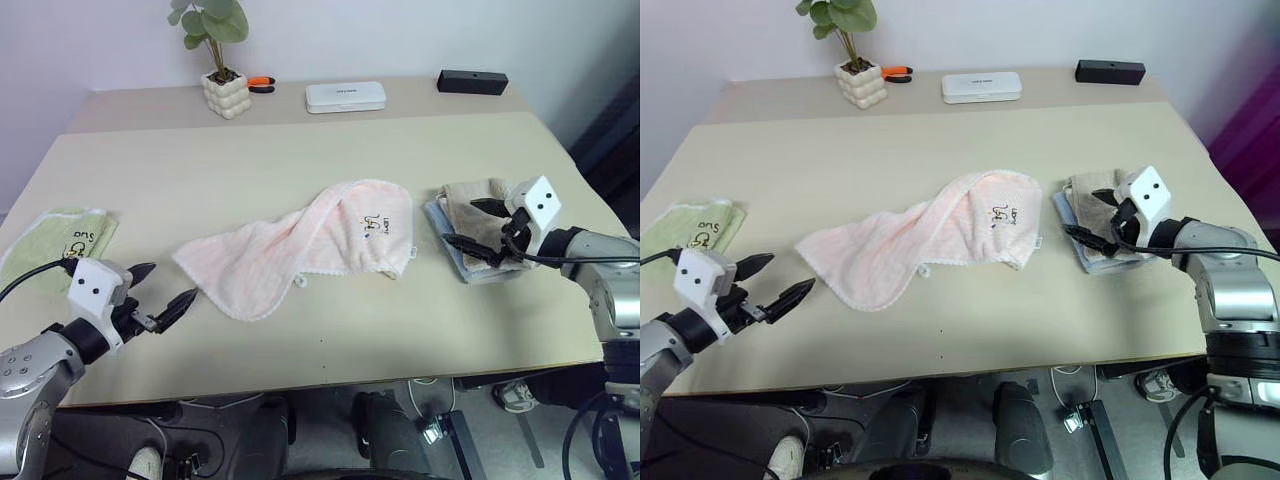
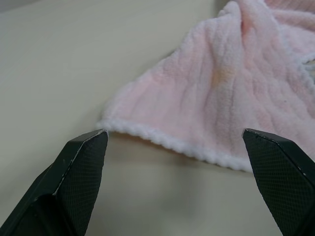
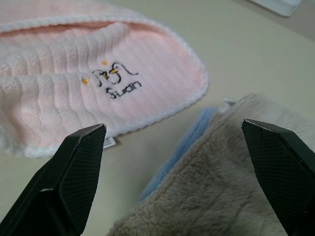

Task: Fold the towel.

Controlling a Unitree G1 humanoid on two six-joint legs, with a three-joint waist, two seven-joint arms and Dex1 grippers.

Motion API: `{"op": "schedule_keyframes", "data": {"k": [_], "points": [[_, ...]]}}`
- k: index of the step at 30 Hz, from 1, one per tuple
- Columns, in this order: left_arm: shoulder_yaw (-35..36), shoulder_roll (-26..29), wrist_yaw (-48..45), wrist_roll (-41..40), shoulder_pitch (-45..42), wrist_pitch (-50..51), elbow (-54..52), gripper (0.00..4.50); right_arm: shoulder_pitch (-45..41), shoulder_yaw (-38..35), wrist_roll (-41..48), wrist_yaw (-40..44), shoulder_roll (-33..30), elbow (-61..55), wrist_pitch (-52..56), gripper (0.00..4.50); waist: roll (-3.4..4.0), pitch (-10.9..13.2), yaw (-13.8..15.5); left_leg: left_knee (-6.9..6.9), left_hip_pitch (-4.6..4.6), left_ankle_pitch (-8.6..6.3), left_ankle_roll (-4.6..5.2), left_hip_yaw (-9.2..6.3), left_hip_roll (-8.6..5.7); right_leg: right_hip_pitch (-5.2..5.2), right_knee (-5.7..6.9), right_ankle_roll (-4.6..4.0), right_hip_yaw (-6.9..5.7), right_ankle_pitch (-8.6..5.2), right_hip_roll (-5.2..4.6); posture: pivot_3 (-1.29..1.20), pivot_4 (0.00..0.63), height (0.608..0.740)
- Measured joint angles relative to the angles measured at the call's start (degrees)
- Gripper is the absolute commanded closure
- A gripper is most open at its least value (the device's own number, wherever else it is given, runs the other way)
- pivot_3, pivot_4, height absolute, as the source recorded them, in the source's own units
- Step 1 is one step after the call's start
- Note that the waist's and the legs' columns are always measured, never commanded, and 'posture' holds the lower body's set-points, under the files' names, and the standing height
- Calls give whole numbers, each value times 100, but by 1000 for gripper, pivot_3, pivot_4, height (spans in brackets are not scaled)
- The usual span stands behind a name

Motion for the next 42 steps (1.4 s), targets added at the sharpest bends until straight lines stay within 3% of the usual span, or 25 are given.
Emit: {"op": "schedule_keyframes", "data": {"k": [8,13,19,27,30,37,42], "points": [[-352,-155,134,46,-254,23,-32,37,123,69,17,-157,107,-505,148,0,-2,-1,37,5,-2,0,0,-3,-2,2,-1,3,0,2,0,0,150,740],[-1390,236,-256,11,-471,339,-728,37,255,211,14,-313,406,-663,248,0,-2,-1,13,4,-2,0,0,0,-2,2,-2,2,3,1,-1,0,150,740],[-2584,391,-261,593,-948,396,-841,37,350,311,24,-550,670,-1046,426,0,0,-1,12,2,-1,0,0,-2,-2,0,3,3,2,2,2,0,150,740],[-2904,454,-138,1312,-903,196,-242,37,720,357,136,-822,749,-1534,627,0,0,-1,14,3,-1,-1,1,-2,-2,0,2,3,2,1,2,0,150,740],[-2970,297,-160,1358,-966,62,-89,828,719,355,176,-874,760,-1591,632,0,2,-3,36,4,-1,-1,1,-3,-2,3,1,3,2,1,1,0,150,740],[-3098,103,-114,1522,-1074,-528,349,4260,719,357,194,-893,805,-1588,559,0,4,-5,25,6,4,0,1,-5,-2,5,5,3,0,2,1,0,150,740],[-2883,89,-48,1615,-1051,-677,498,4392,619,420,179,-862,865,-1549,477,0,5,-5,8,4,4,-1,1,-4,-2,4,5,8,1,4,1,0,150,740]]}}
